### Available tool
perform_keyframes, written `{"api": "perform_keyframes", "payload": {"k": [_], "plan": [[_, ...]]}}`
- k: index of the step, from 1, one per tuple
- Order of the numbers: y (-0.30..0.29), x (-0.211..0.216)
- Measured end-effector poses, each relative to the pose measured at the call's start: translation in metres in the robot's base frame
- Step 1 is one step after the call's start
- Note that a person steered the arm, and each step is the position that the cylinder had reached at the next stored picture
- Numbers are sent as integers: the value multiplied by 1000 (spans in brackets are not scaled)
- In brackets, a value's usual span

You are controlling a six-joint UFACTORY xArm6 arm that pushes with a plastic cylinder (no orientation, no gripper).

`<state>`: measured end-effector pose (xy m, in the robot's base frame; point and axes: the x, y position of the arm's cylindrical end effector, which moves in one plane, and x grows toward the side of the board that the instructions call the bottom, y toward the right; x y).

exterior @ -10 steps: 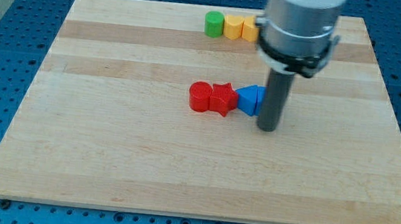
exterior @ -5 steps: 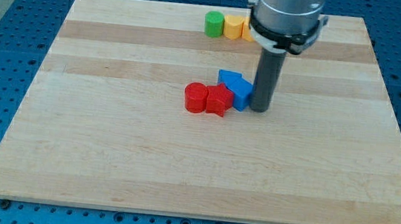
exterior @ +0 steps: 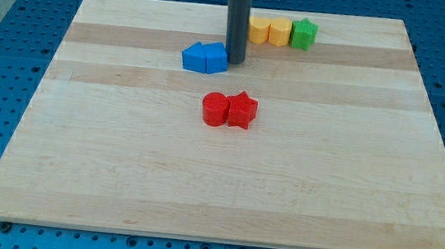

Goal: Push blue cube and blue triangle to the center left

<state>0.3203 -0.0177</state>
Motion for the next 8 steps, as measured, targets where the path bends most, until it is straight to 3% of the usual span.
{"api": "perform_keyframes", "payload": {"k": [2, 5, 8], "plan": [[-50, 2], [-130, 42], [-196, 44]]}}
